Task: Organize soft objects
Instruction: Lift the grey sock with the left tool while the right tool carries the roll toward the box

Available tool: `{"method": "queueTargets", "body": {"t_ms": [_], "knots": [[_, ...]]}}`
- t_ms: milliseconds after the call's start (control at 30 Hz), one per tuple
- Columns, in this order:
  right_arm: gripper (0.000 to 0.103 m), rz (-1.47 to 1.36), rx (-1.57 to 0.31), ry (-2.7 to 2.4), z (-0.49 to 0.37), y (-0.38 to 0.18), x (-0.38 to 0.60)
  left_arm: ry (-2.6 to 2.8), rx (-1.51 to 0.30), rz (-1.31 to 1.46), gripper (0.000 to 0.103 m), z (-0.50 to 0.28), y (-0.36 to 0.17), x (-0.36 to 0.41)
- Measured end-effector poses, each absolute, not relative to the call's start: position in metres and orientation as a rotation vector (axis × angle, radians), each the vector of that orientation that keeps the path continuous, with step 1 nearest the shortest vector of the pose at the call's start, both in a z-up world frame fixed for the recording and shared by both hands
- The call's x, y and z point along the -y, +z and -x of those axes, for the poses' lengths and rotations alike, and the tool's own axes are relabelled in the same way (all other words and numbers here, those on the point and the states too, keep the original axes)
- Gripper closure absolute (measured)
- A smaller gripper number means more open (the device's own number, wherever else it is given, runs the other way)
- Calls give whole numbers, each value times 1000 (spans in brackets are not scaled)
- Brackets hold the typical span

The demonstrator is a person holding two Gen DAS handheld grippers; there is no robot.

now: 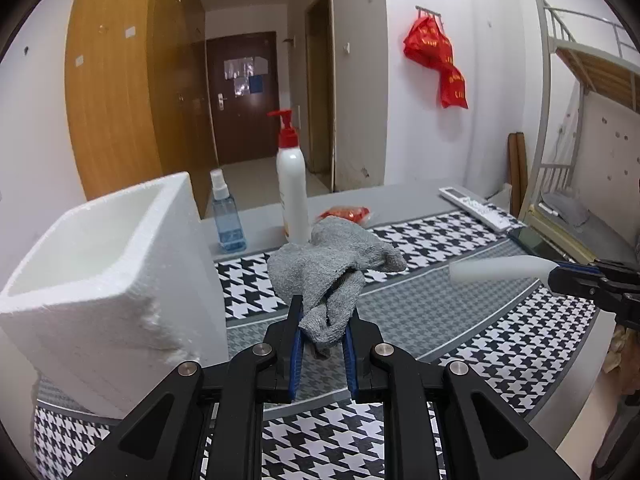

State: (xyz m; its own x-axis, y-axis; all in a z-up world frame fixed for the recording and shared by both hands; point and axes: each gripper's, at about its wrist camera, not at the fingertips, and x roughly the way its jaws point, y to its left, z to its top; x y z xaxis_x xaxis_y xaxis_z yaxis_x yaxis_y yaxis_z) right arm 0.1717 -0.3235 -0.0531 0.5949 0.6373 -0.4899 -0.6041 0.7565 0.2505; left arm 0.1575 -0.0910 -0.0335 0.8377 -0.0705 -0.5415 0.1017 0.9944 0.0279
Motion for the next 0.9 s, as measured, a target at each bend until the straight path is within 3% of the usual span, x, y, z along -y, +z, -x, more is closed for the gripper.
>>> {"method": "queueTargets", "body": {"t_ms": [900], "knots": [[85, -72, -508, 691, -169, -35, 295, -59, -467, -42, 85, -126, -1, 66]]}}
